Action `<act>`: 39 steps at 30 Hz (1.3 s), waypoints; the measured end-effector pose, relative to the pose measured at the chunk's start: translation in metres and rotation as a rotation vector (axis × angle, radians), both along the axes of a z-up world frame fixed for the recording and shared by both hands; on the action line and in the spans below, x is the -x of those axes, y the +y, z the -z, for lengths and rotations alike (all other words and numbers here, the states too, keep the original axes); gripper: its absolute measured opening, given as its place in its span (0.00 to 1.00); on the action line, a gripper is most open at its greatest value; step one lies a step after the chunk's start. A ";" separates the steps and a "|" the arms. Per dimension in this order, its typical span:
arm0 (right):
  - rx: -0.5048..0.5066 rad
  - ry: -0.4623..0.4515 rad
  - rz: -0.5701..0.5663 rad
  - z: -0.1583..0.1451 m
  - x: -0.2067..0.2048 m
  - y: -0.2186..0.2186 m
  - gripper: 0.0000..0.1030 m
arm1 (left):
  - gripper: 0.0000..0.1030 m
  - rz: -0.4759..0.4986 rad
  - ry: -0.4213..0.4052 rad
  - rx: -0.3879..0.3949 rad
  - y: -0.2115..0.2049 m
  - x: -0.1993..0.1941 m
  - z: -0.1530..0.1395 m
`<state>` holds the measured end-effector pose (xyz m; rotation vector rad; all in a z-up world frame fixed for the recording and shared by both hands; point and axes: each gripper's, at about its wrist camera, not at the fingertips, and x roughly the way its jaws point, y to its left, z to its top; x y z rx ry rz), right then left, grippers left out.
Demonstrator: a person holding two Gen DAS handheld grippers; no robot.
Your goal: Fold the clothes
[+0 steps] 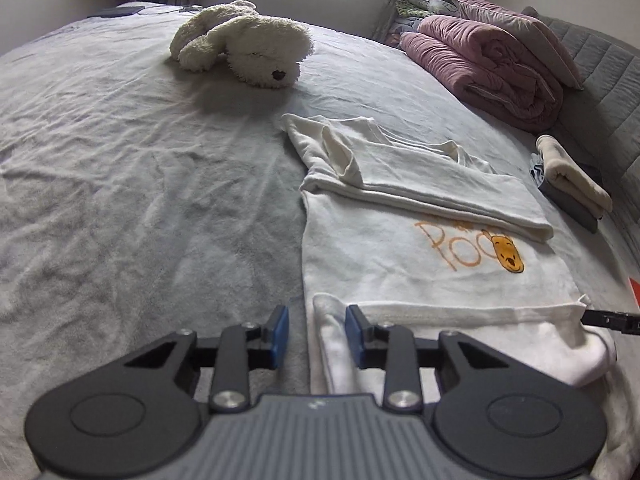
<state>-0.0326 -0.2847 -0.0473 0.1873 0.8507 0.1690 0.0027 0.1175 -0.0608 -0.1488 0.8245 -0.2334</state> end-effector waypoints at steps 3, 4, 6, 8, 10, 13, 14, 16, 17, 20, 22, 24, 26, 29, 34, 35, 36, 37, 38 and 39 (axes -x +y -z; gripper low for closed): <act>0.051 -0.024 0.010 -0.002 0.004 0.005 0.16 | 0.13 0.014 -0.039 -0.042 -0.007 0.005 -0.001; 0.065 -0.031 0.015 -0.002 0.005 0.006 0.12 | 0.12 0.015 -0.046 -0.060 -0.010 0.006 -0.001; 0.066 -0.043 0.029 -0.004 0.007 0.006 0.08 | 0.08 0.016 -0.062 -0.087 -0.014 0.008 -0.001; 0.071 -0.053 0.038 -0.007 0.008 0.006 0.07 | 0.08 0.007 -0.073 -0.098 -0.016 0.011 -0.004; 0.086 -0.070 0.044 -0.009 0.010 0.008 0.06 | 0.07 0.000 -0.089 -0.106 -0.018 0.013 -0.007; 0.099 -0.104 0.055 -0.015 0.014 0.011 0.06 | 0.07 -0.005 -0.132 -0.108 -0.019 0.018 -0.014; 0.102 -0.116 0.059 -0.017 0.015 0.011 0.06 | 0.07 -0.007 -0.148 -0.099 -0.018 0.020 -0.016; 0.096 -0.135 0.070 -0.020 0.016 0.012 0.06 | 0.07 -0.011 -0.165 -0.082 -0.017 0.019 -0.018; 0.095 -0.140 0.072 -0.020 0.016 0.013 0.06 | 0.07 -0.014 -0.170 -0.076 -0.017 0.019 -0.019; 0.109 -0.139 0.069 -0.022 0.015 0.015 0.06 | 0.07 -0.019 -0.171 -0.072 -0.017 0.017 -0.021; 0.126 -0.123 0.067 -0.020 0.013 0.017 0.06 | 0.07 -0.012 -0.157 -0.090 -0.019 0.017 -0.020; 0.141 -0.093 0.059 -0.013 0.011 0.018 0.06 | 0.07 0.001 -0.124 -0.115 -0.020 0.015 -0.016; 0.154 -0.064 0.051 -0.006 0.008 0.019 0.08 | 0.08 0.010 -0.070 -0.136 -0.021 0.011 -0.006; 0.146 -0.052 0.050 -0.001 0.008 0.019 0.16 | 0.09 0.005 -0.050 -0.130 -0.020 0.010 0.001; 0.145 -0.098 0.044 -0.005 0.011 0.020 0.16 | 0.13 -0.002 -0.052 -0.117 -0.018 0.011 0.001; 0.152 -0.104 0.043 -0.004 0.011 0.021 0.19 | 0.13 -0.005 -0.054 -0.116 -0.018 0.011 0.001; 0.158 -0.111 0.041 -0.003 0.011 0.022 0.19 | 0.13 -0.006 -0.057 -0.118 -0.019 0.011 0.001; 0.165 -0.117 0.040 -0.003 0.011 0.023 0.19 | 0.13 -0.003 -0.065 -0.131 -0.021 0.012 0.001; 0.171 -0.124 0.038 -0.002 0.011 0.024 0.19 | 0.13 0.002 -0.074 -0.146 -0.023 0.013 0.001; 0.178 -0.130 0.037 -0.002 0.011 0.025 0.18 | 0.12 0.007 -0.083 -0.161 -0.026 0.014 0.001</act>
